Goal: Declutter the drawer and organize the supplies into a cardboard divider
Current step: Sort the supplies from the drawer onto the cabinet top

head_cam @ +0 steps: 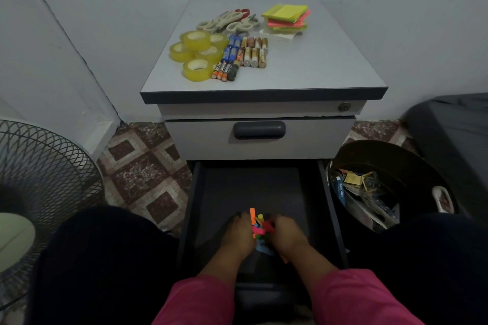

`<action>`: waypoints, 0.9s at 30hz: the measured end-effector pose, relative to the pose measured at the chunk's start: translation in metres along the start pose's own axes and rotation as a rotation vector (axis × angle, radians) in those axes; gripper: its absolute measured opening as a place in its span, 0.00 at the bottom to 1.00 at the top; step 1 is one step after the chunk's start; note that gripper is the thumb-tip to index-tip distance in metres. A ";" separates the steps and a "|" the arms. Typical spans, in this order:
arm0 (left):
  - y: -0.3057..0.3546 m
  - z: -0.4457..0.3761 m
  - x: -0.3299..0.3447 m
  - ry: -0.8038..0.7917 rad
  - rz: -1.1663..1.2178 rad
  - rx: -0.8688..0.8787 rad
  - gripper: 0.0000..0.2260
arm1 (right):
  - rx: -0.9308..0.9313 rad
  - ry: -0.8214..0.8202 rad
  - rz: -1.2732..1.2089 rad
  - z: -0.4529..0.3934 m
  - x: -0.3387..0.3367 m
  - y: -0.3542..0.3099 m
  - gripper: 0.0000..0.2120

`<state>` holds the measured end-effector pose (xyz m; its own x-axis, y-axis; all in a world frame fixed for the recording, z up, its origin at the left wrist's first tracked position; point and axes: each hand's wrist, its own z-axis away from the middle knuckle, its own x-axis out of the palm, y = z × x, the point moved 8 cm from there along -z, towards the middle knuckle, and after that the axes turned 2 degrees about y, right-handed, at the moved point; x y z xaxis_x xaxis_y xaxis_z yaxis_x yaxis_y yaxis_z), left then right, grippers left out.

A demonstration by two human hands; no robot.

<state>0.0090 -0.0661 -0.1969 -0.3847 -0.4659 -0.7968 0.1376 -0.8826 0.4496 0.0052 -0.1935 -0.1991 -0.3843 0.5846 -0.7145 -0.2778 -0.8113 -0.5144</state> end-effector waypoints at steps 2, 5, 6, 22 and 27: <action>0.000 -0.001 0.000 -0.005 -0.035 -0.007 0.22 | 0.051 -0.012 -0.014 0.003 -0.002 0.002 0.11; 0.000 -0.001 0.000 -0.016 -0.065 -0.019 0.20 | 0.081 -0.005 0.003 0.008 -0.010 0.003 0.09; -0.001 -0.001 0.000 -0.013 -0.065 -0.023 0.19 | 0.088 0.003 0.014 0.009 -0.013 0.003 0.07; -0.002 0.014 -0.035 0.052 0.298 -0.118 0.11 | 0.064 0.090 -0.048 0.029 -0.049 -0.011 0.13; 0.012 0.017 -0.056 0.116 0.506 -0.053 0.14 | 0.060 0.169 -0.216 0.035 -0.066 -0.021 0.12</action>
<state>0.0168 -0.0495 -0.1394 -0.1552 -0.8362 -0.5261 0.3276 -0.5460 0.7711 0.0057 -0.2148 -0.1250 -0.1595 0.7311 -0.6633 -0.3906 -0.6638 -0.6378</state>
